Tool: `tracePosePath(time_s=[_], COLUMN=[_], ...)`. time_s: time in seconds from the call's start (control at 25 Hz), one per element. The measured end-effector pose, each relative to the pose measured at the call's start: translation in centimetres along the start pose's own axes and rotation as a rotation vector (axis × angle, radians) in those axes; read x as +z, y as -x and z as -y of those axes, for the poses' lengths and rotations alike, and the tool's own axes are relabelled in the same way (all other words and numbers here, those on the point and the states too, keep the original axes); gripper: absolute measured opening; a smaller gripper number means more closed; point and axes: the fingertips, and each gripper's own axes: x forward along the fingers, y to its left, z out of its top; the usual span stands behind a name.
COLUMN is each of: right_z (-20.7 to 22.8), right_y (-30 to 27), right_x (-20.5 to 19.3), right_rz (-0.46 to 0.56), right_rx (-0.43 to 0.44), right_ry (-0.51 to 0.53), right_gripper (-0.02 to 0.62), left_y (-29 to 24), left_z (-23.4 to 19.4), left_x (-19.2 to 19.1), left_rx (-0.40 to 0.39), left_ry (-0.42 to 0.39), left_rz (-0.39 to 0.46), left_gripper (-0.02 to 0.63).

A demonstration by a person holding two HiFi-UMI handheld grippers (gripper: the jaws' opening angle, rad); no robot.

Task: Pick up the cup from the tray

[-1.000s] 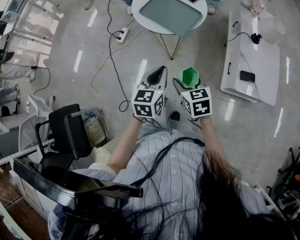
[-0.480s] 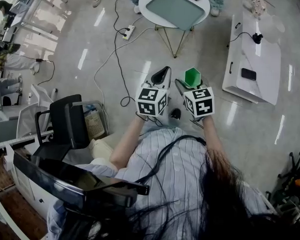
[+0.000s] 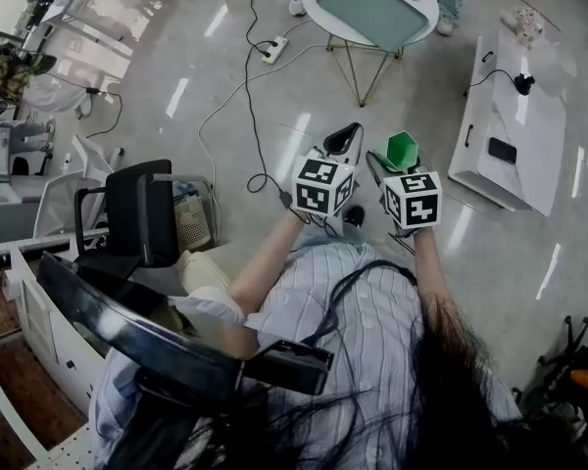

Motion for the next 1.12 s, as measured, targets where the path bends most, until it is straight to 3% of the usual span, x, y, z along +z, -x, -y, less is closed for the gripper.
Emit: tracePosePath(time_s=[1.12], right_z=[-0.3], right_y=[-1.5], right_x=[0.3], right_rz=[-0.018], right_rx=[0.035], right_ry=[-0.016], right_gripper=[0.288], left_y=[0.0], left_z=[-2.0], left_x=[-0.1], left_rx=[0.037], left_ry=[0.006], left_rz=[-0.010], left_gripper=[0.015])
